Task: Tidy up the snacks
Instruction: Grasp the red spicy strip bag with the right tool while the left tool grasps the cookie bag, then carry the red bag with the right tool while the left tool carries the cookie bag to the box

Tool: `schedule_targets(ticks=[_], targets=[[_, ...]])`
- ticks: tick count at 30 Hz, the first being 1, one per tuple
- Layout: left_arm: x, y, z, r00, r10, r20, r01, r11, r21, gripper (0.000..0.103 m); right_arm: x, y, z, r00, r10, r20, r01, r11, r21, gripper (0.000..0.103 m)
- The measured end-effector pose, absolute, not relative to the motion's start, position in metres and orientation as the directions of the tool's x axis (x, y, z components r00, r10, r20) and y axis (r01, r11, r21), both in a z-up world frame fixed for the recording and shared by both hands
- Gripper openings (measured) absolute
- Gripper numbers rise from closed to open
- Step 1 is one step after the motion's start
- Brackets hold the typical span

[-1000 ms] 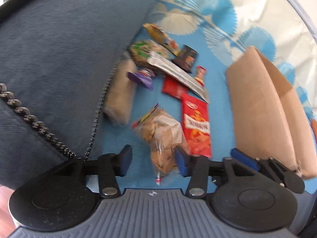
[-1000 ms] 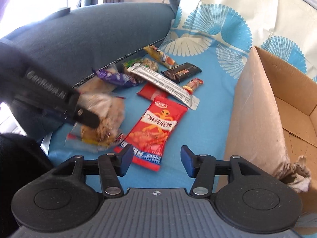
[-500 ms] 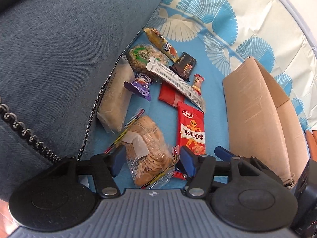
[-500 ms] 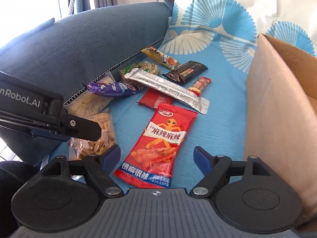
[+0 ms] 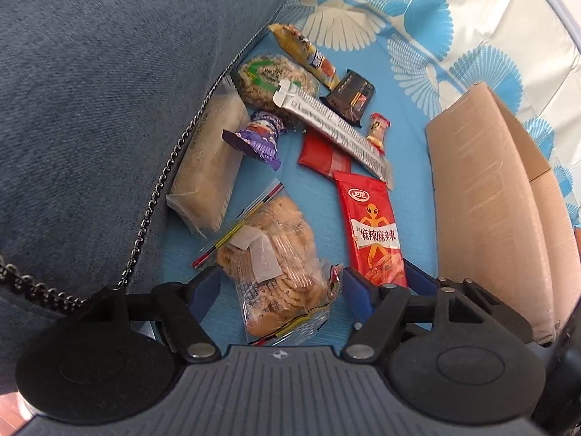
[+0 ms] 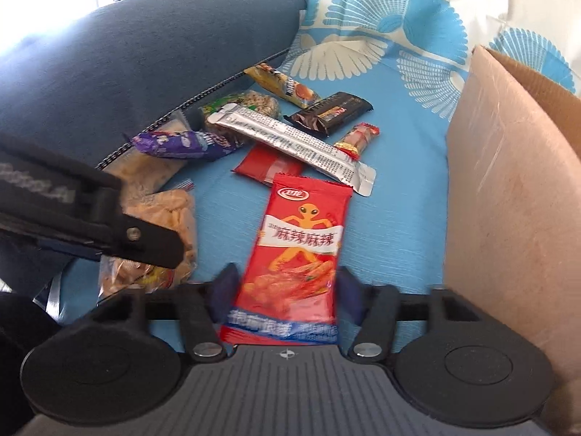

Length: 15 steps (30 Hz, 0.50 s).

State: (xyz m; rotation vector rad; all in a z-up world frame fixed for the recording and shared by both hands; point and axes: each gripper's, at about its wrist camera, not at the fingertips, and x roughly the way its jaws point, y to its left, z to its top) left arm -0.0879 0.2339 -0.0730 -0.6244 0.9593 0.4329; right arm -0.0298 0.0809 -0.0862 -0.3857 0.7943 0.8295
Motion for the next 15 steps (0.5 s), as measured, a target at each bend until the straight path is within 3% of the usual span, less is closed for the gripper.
schedule_targets(ticks=[15], targets=[[-0.069, 0.226, -0.081, 0.447, 0.115, -0.887, -0.618, 0.757, -0.213, 0.078, -0.045, 0.066, -0.075, 0.44, 0.465, -0.768, -0.772, 0.632, -0.06, 0.043]])
